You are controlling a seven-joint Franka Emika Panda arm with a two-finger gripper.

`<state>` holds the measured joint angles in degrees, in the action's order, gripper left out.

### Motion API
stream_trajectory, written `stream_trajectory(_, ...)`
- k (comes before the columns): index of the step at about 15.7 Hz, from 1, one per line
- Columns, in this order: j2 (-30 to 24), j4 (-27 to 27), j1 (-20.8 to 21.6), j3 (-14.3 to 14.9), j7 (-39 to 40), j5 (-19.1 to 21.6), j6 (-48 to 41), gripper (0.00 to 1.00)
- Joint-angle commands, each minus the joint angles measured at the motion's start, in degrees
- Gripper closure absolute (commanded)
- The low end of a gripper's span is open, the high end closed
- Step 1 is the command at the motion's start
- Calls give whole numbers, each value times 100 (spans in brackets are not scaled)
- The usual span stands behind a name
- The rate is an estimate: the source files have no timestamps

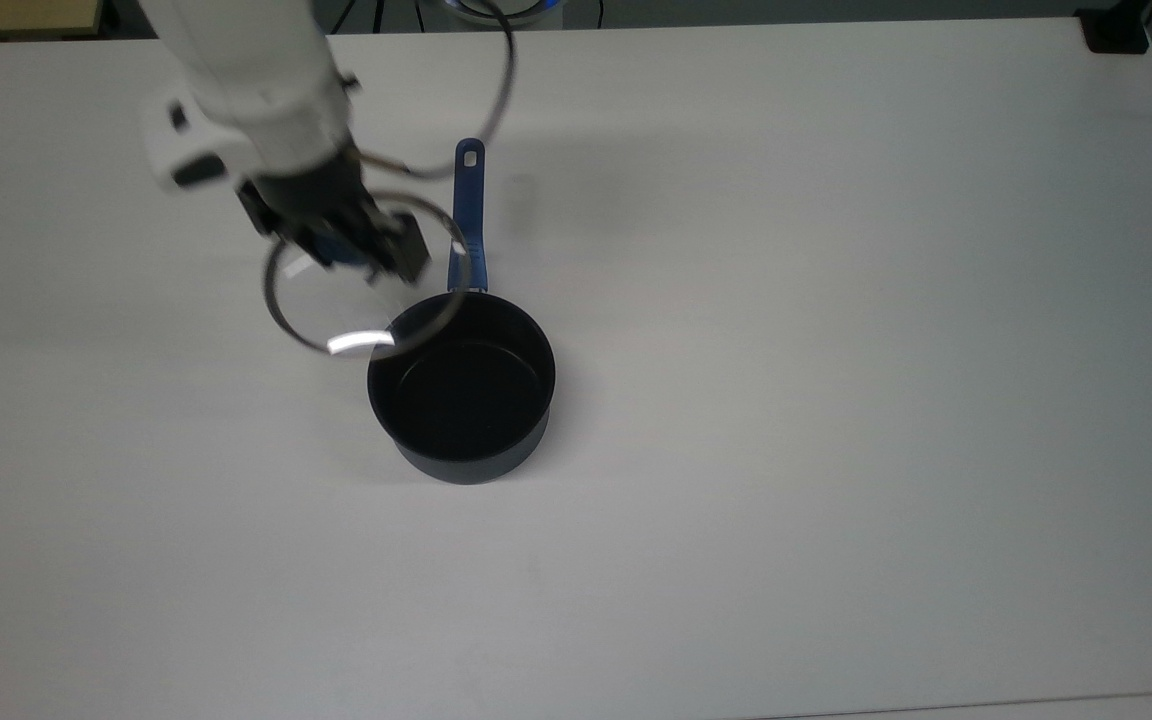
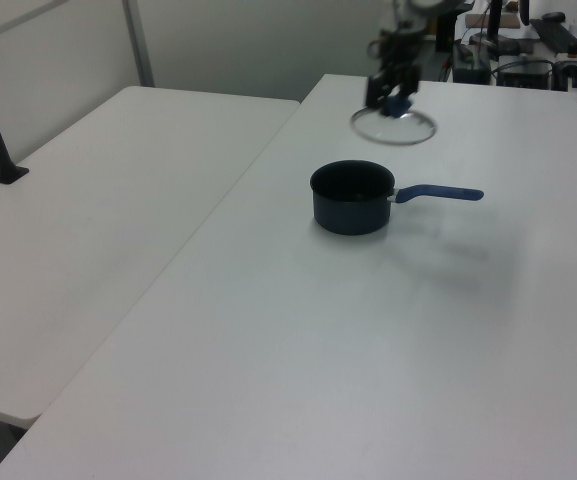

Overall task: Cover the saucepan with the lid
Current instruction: 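Carry the lid over the saucepan and lower it onto the rim, then open the gripper to release the blue knob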

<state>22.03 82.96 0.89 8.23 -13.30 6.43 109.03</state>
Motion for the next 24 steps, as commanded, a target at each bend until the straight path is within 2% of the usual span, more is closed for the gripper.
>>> stream_trajectory(1,495,-394,174,21,-1057,69,381,59)
stream_trajectory(5,697,-448,245,-172,-1535,69,584,59)
stream_trajectory(14,997,-448,456,-252,-2001,16,980,57)
stream_trajectory(15,997,-430,447,-304,-2001,7,980,53)
stream_trajectory(16,997,-421,447,-305,-1984,-10,971,44)
stream_trajectory(17,997,-404,447,-305,-1984,-98,962,28)
stream_trajectory(19,971,-404,447,-314,-2001,-195,918,5)
stream_trajectory(20,936,-404,438,-314,-1992,-212,901,0)
stream_trajectory(24,445,-386,220,-314,-1948,-221,402,0)
